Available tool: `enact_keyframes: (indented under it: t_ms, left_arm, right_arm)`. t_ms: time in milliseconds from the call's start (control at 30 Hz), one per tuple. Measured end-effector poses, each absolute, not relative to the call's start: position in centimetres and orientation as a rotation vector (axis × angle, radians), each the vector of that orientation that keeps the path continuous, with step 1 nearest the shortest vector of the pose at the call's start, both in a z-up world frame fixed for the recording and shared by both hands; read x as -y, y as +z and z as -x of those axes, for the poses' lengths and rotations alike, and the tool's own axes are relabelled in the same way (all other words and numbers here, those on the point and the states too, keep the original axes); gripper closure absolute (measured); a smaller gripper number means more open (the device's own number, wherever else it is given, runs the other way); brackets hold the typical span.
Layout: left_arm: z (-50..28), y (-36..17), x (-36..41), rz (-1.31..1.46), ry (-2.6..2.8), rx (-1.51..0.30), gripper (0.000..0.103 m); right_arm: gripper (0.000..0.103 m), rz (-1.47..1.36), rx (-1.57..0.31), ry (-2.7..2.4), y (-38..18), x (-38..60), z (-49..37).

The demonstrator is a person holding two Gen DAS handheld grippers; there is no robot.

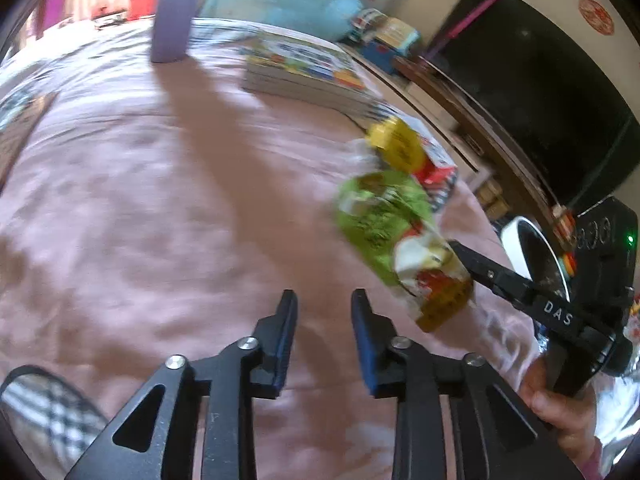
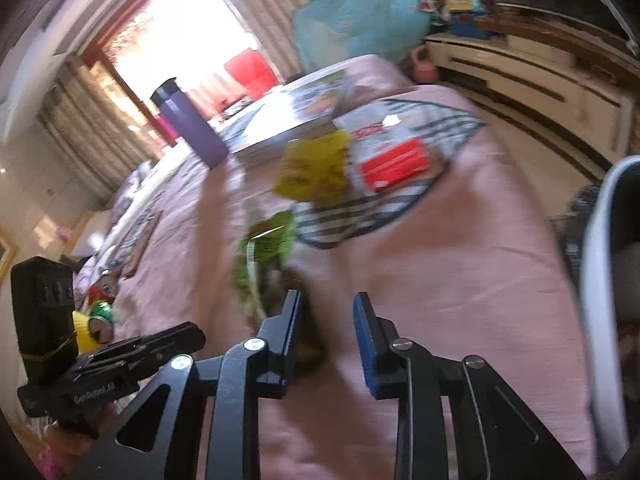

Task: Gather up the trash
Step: 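Grasp the green fruit pouch with the left gripper while the right grasps the yellow wrapper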

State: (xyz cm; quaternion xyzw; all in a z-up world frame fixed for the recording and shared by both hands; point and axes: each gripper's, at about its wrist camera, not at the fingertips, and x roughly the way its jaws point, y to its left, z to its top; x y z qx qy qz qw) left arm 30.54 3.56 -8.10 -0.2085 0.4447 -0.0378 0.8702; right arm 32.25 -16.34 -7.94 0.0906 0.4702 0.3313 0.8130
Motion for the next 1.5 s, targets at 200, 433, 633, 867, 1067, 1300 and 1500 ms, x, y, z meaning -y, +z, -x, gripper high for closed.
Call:
enact_keyframes:
  t_ms: [200,433,633,867,1067,1300,1500]
  left_arm:
    - [-29.0,-7.5,-5.7,0.470,-0.024,-0.909,0.047]
    - [-28.9,-6.8,-5.3,0.476,-0.034,-0.896,0.035]
    - [-30.8,-6.6,-3.4,0.475,-0.079,-0.896,0.025]
    - [-35.0,-7.3,1.1,0.370,-0.068,-0.936,0.016]
    - [-35.0,-7.8,0.7,0.394,-0.150,-0.890,0.058]
    - [-33.7,-7.9,-2.1,0.422,-0.191,-0.902,0.084]
    - [-32.7,-8.1,-3.7,0.467,-0.196,-0.896,0.084]
  right_arm:
    - [0.088,-0.158,-1.010,0.834,-7.1,12.5,-30.6]
    - [0.084,-0.318,-1.017,0.806,-7.4,14.6,-32.8]
    - [0.069,-0.377,-0.976,0.725,-7.0,16.7,-34.2]
    - [0.069,-0.386,-0.978,0.636,-7.4,18.1,-36.1]
    - [0.063,-0.354,-0.980,0.647,-7.3,16.7,-37.0]
    - [0.029,-0.332,-0.992,0.675,-7.5,13.6,-38.4]
    - [0.044,-0.351,-1.002,0.644,-8.6,11.9,-40.2]
